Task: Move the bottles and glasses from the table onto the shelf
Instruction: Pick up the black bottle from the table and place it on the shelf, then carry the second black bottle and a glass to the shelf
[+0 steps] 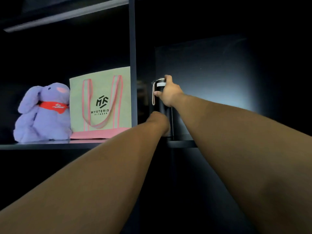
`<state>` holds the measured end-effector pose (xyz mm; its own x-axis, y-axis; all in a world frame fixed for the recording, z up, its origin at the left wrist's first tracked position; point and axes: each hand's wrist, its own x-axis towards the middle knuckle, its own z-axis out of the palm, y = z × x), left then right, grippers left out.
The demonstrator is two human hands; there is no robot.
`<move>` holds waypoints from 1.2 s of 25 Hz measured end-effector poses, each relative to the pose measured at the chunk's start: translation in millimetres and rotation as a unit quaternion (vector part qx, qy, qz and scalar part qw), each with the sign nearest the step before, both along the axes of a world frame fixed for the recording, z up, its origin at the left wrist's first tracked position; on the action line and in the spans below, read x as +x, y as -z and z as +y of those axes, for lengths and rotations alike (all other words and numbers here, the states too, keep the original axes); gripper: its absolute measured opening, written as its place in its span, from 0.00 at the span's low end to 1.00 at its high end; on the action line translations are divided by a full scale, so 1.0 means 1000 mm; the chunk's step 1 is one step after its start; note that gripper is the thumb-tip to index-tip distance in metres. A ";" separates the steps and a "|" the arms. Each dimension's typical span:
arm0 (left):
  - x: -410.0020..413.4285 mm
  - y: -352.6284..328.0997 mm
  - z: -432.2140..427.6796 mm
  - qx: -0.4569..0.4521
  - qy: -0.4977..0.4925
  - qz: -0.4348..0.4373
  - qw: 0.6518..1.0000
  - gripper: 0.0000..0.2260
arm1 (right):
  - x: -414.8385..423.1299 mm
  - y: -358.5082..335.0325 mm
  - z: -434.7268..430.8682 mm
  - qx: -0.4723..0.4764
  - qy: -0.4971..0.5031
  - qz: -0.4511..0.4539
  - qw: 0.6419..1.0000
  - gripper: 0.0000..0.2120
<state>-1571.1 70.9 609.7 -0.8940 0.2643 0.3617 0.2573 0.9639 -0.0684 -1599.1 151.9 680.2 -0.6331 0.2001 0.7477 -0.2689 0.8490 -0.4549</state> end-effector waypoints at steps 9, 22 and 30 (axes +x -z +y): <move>0.024 0.016 -0.025 0.186 0.103 0.038 0.976 0.29 | 0.006 0.030 0.001 -0.032 0.031 -0.045 0.998 0.49; 0.233 0.100 -0.107 0.423 0.361 -0.006 0.831 0.21 | 0.326 0.104 -0.090 0.032 0.220 0.010 0.975 0.21; 0.465 0.137 -0.078 0.511 0.447 -0.392 0.621 0.29 | 0.592 0.145 -0.077 0.074 0.412 -0.050 0.907 0.16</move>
